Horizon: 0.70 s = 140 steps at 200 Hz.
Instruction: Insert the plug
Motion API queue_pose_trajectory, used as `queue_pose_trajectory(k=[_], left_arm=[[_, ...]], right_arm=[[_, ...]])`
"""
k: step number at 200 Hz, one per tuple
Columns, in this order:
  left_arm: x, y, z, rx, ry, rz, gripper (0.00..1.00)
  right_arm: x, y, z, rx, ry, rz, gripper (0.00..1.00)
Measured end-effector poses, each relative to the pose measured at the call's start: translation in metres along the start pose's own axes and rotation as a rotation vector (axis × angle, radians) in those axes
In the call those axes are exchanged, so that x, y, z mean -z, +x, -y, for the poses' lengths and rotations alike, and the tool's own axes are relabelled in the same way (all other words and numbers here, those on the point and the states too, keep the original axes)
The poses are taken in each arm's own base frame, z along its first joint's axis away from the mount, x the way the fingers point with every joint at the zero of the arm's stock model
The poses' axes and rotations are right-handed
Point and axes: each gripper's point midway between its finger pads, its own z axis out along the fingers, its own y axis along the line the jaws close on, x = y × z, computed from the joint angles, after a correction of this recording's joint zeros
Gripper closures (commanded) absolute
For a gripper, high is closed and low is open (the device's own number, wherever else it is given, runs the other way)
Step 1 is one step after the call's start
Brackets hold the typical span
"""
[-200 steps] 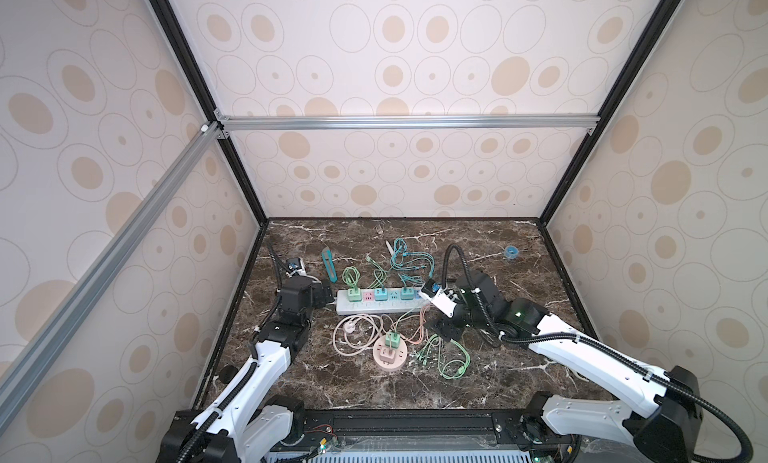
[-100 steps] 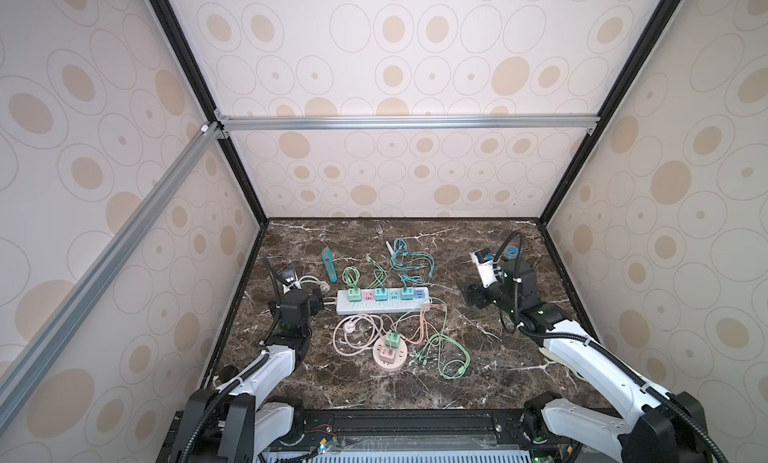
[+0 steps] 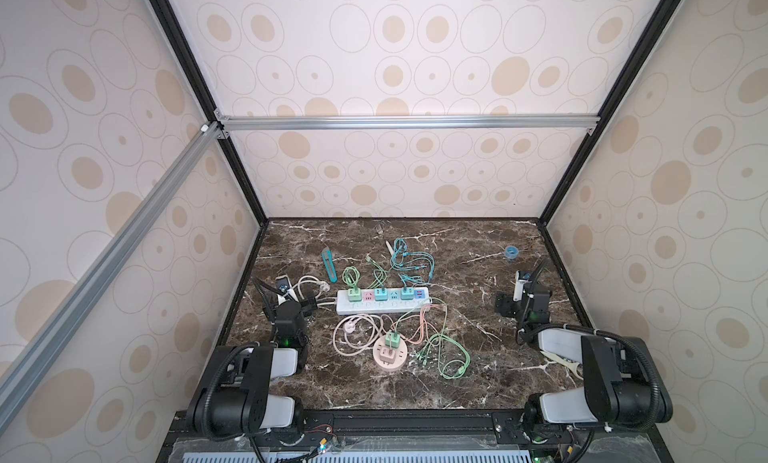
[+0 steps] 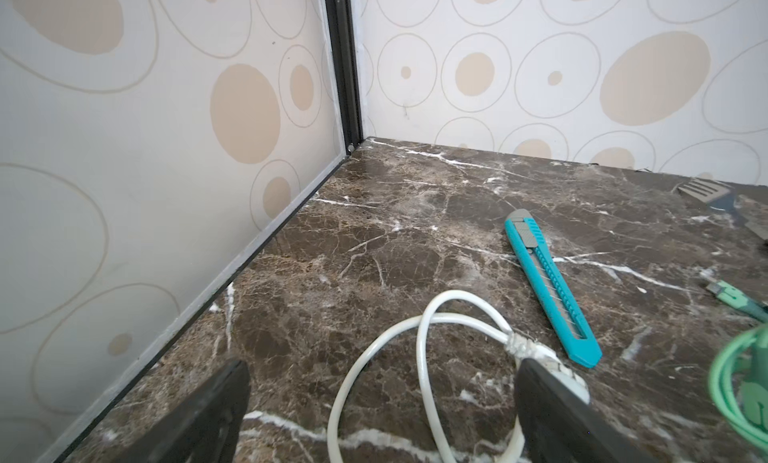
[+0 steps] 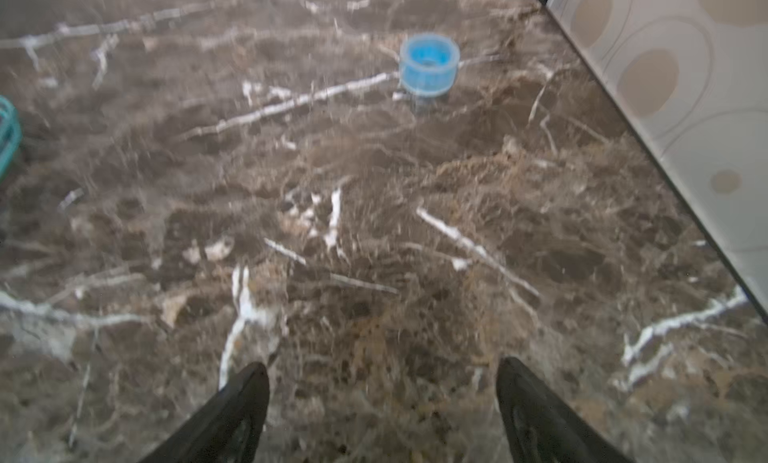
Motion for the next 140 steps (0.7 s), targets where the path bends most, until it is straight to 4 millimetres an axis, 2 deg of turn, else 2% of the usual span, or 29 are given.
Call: queue_pose_trajectory(k=[23,40,60,98,140], left_arm=[[-0.005,0.006,0.012,-0.018,0.058,-0.001,0.01],[-0.006,0.004,0.019,-0.017,0.096,0.03,0.01],[-0.006,0.002,0.024,-0.022,0.122,0.043,0.01],[-0.005,-0.005,0.026,-0.016,0.137,0.074,0.01],[-0.005,-0.009,0.028,-0.015,0.143,0.089,0.01]], right_arm=[[-0.002,-0.013,-0.011,0.001,-0.065,0.065,0.06],[-0.004,-0.02,-0.019,0.009,-0.105,0.121,0.03],[-0.009,-0.009,-0.023,0.017,-0.126,0.094,0.02],[-0.01,-0.014,-0.03,0.037,-0.141,0.111,0.0],[-0.01,-0.013,-0.03,0.044,-0.136,0.107,0.0]])
